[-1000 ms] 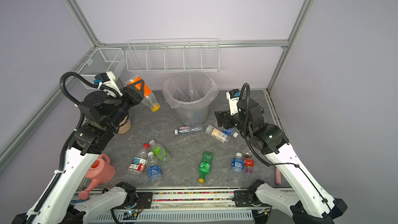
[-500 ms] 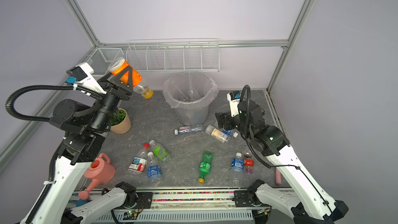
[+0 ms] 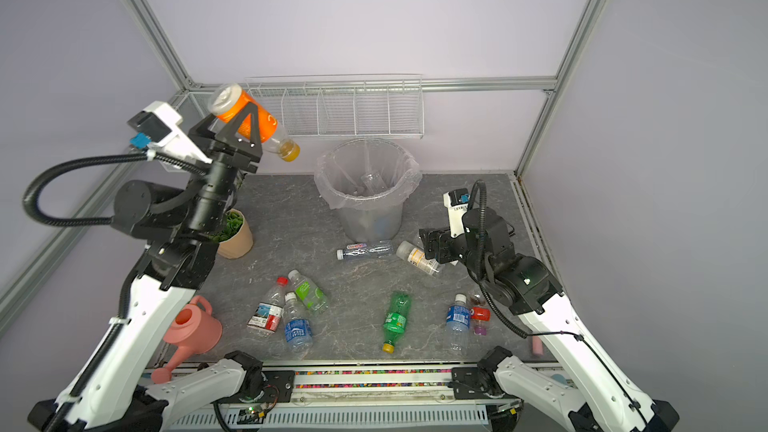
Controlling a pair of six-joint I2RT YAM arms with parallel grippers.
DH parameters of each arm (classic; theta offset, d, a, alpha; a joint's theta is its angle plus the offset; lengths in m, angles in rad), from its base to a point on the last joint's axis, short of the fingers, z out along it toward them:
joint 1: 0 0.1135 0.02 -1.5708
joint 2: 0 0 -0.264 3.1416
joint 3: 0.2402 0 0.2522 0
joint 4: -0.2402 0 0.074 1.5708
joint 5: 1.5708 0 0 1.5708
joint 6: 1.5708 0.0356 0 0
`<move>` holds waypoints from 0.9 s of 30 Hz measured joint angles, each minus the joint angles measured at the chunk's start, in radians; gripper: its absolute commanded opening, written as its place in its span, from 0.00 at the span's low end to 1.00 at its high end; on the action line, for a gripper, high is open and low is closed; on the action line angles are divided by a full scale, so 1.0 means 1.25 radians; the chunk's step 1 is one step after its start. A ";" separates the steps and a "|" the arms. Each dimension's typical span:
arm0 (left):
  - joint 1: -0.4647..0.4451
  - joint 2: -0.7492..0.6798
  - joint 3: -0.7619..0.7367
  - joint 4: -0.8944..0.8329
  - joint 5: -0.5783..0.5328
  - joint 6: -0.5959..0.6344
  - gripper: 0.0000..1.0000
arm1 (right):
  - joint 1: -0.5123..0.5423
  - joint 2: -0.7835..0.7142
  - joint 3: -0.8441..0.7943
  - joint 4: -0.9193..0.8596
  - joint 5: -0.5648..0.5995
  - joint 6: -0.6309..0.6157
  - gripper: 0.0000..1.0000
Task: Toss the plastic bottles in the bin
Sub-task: 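Lift the orange-labelled bottle with the left gripper and carry it over the bin, then open the left gripper to drop the orange-labelled bottle into the bin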
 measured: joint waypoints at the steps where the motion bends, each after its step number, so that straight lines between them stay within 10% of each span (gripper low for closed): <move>1: 0.000 0.038 0.014 0.001 0.003 0.001 0.00 | 0.000 -0.004 -0.002 0.000 0.000 0.001 0.88; 3: 0.000 0.120 0.036 -0.010 0.013 0.001 0.09 | 0.000 -0.011 -0.003 0.000 0.001 0.003 0.88; 9: 0.000 0.283 0.052 -0.134 0.010 0.016 1.00 | 0.000 -0.017 -0.003 -0.007 0.004 0.005 0.88; 27: 0.000 0.057 0.008 -0.147 -0.042 0.049 0.99 | 0.000 -0.020 -0.003 -0.020 0.008 0.005 0.88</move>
